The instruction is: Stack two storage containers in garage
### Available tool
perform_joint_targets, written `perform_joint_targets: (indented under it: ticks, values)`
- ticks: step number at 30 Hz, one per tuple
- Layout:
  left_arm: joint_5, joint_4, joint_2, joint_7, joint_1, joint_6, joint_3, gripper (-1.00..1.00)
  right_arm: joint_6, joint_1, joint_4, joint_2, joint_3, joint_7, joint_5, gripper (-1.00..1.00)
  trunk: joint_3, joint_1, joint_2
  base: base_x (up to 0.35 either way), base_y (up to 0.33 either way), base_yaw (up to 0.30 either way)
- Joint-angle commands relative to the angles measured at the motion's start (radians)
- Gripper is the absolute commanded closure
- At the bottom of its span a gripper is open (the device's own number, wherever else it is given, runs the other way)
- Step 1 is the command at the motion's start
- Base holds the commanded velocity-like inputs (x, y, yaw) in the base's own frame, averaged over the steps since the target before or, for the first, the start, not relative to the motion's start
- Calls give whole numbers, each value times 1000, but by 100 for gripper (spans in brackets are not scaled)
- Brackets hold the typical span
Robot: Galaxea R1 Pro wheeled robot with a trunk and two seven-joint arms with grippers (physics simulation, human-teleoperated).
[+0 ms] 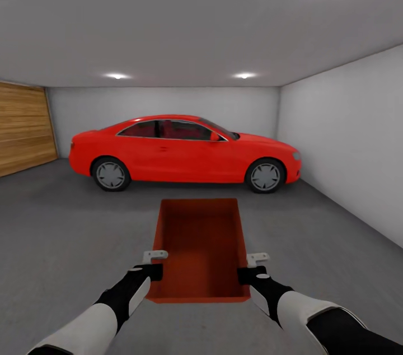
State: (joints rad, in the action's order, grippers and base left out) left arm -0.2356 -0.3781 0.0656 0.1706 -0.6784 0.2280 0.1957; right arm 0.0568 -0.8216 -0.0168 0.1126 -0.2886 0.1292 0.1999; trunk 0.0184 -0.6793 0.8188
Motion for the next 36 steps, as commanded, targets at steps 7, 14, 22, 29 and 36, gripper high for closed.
perform_joint_targets:
  ticks: [7, 14, 22, 29, 36]
  values:
    - [9, -15, 0, 15, -1, 7, -18, 100, 5, -1, -3, 3, 3, 1, 15, 100, 2, -1, 1, 322, 0, 0]
    - [9, -15, 0, 15, -1, 7, -18, 100, 5, -1, -3, 3, 3, 1, 15, 100, 2, -1, 1, 322, 0, 0]
    - [9, -16, 0, 15, -1, 7, -18, 100, -1, -1, -3, 2, 3, 1, 16, 100, 2, -1, 1, 322, 0, 0]
    - [9, -16, 0, 15, -1, 7, -18, 100, -6, -1, -3, 3, 3, 1, 16, 100, 2, -1, 1, 322, 0, -83]
    - [9, -16, 1, 15, -1, 7, -18, 100, -4, -1, -3, 2, 3, 1, 18, 100, 2, -1, 1, 322, 0, -270]
